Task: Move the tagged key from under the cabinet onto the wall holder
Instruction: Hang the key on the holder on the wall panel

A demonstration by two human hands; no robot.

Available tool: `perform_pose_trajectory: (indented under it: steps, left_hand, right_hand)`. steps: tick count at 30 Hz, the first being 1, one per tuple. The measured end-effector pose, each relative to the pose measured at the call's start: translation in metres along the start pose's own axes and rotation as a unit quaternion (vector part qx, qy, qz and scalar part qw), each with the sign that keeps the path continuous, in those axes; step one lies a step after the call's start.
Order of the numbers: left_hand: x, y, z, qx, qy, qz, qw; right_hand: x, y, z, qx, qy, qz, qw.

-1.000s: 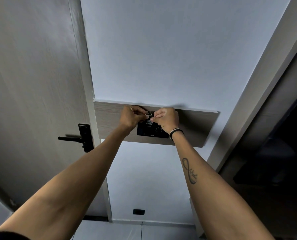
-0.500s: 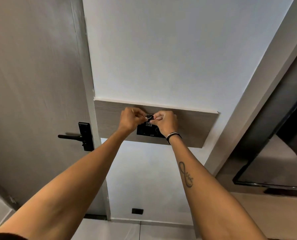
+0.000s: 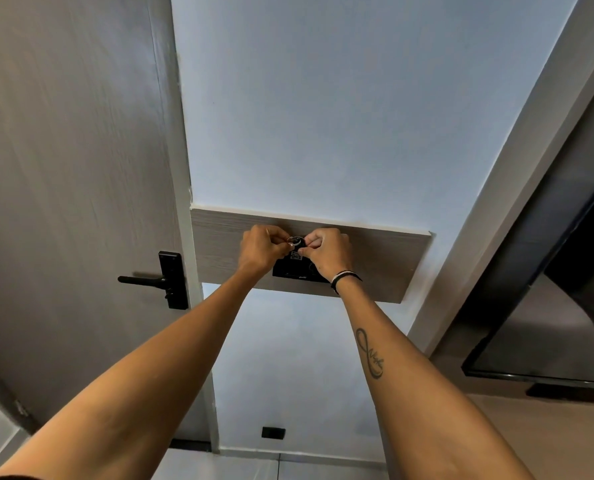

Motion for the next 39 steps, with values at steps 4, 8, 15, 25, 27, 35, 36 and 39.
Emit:
perform_pose_trajectory:
  steps: [4,8,15,25,27,35,36,39]
  left_hand:
    - [0.003,-0.002,-0.005,0.003,0.014,0.011,1.000]
    - [0.005,-0.005,-0.008,-0.018,0.059,0.021,0.998]
    - [0.012,-0.014,-0.019,-0.080,0.192,-0.003,0.978]
    - [0.020,-0.026,-0.029,-0.173,0.345,-0.027,0.922]
    - [0.015,-0.025,-0.023,-0.178,0.353,0.001,0.919]
    - [0.004,-0.025,-0.008,-0.165,0.344,0.037,0.924]
    - [0.003,-0.024,-0.006,-0.168,0.349,0.034,0.921]
    - [0.004,-0.024,-0.008,-0.171,0.349,0.034,0.921]
  right_hand:
    - [0.005,0.000,-0.002,0.004,-0.016,-0.003,1.000]
    - [0.016,-0.005,-0.001,0.026,-0.050,-0.038,0.998]
    - [0.036,-0.018,0.000,0.090,-0.139,-0.144,0.976]
    - [0.050,-0.029,-0.022,0.130,-0.230,-0.237,0.935]
    - [0.047,-0.027,-0.024,0.124,-0.247,-0.224,0.935]
    - [0.035,-0.022,-0.033,0.114,-0.295,-0.188,0.930]
    - [0.033,-0.020,-0.034,0.116,-0.297,-0.189,0.929]
    - [0.034,-0.021,-0.033,0.121,-0.298,-0.183,0.929]
Point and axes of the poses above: each hand's wrist, its own y-axis towards the middle knuckle, its own x-axis out of the back of the hand, z = x × y, the point moved 7 cm from there along y, towards the middle knuckle, and after that the axes turned 11 degrees about -x, right-handed, at the moved point
